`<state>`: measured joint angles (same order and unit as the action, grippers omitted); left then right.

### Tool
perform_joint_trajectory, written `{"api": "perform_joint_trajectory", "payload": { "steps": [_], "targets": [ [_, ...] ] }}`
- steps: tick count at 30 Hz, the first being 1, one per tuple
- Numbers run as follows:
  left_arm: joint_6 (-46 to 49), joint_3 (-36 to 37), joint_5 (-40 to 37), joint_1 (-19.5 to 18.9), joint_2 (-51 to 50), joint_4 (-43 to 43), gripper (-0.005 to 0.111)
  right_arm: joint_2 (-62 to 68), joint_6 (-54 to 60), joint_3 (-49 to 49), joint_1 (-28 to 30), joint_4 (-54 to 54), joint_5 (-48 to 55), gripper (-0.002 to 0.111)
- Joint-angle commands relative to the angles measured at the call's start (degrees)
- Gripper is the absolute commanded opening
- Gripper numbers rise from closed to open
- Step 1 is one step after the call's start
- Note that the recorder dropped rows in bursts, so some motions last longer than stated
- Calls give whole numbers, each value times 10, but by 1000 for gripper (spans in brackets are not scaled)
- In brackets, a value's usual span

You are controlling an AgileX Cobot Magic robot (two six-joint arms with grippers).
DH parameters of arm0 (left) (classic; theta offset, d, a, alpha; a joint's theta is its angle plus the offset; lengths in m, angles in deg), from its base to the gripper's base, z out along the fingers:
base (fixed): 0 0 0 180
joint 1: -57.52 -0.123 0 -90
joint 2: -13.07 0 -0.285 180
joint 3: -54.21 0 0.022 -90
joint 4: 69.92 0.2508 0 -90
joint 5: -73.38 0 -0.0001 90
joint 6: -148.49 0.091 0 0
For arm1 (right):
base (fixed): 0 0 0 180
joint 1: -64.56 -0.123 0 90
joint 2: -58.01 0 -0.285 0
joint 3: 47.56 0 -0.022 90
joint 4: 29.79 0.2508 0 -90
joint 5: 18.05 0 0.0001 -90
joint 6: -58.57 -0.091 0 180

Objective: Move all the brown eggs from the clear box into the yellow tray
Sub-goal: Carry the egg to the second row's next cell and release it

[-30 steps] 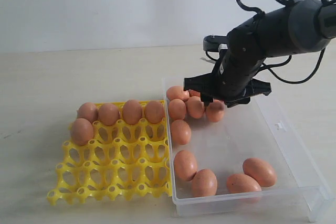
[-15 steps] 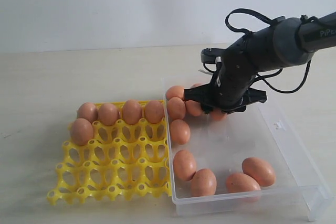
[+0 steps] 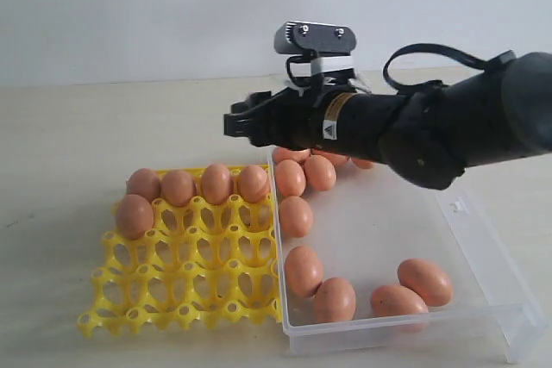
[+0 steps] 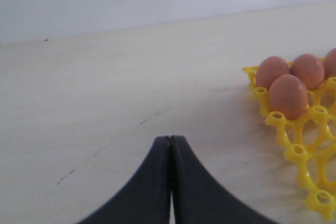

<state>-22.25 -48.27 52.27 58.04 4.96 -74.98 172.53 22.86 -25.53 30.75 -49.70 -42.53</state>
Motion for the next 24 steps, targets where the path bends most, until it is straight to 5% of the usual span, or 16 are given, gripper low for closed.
{"api": "perform_joint_trajectory", "payload": {
  "steps": [1,11,24],
  "targets": [
    [-3,-3,4,1,3,-2,0,5,-22,10,-33,-56,-135,0],
    [-3,-3,4,1,3,-2,0,90,-89,10,-61,-101,-275,0],
    [-3,-3,4,1,3,-2,0,181,-134,-38,-62,-109,-305,0]
  ]
}}
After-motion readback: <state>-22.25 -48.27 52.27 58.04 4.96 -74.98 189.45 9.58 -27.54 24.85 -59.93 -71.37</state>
